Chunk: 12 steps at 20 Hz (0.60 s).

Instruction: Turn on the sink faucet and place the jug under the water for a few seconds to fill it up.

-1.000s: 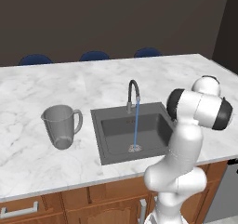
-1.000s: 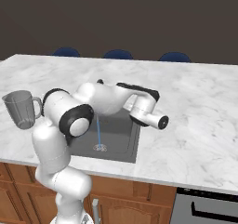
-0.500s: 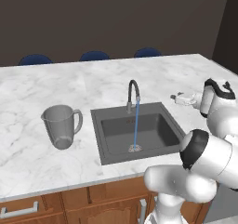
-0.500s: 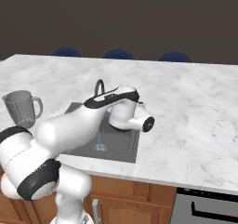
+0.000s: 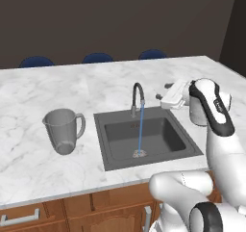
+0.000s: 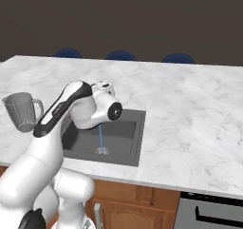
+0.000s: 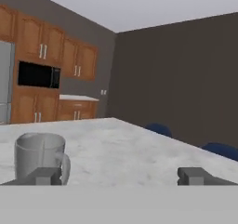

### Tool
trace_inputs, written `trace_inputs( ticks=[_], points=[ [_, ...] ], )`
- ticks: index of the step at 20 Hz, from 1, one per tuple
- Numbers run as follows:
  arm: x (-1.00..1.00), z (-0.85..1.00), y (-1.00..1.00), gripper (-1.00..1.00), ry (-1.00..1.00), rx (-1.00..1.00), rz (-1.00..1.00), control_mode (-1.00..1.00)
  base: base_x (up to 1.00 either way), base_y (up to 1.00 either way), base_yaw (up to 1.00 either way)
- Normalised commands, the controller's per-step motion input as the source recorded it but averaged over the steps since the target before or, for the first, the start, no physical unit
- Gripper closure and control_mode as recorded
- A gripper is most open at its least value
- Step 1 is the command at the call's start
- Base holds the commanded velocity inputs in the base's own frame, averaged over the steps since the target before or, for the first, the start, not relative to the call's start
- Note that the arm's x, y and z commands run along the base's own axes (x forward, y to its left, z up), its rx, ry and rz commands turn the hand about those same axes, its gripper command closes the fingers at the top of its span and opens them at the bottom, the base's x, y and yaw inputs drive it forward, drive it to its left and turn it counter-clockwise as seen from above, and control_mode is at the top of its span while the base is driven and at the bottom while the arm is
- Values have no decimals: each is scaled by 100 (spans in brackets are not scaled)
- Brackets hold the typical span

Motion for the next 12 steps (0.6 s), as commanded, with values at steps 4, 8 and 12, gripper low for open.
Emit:
trace_inputs(
  ticks=[4, 8, 12],
  points=[
    [-28, 36, 100, -100, -15, -27, 24, -100, 0, 0, 0],
    [-4, -7, 100, -100, -2, -20, 31, -100, 0, 0, 0],
    [0, -23, 94, -100, 0, -14, 35, -100, 0, 0, 0]
  ],
)
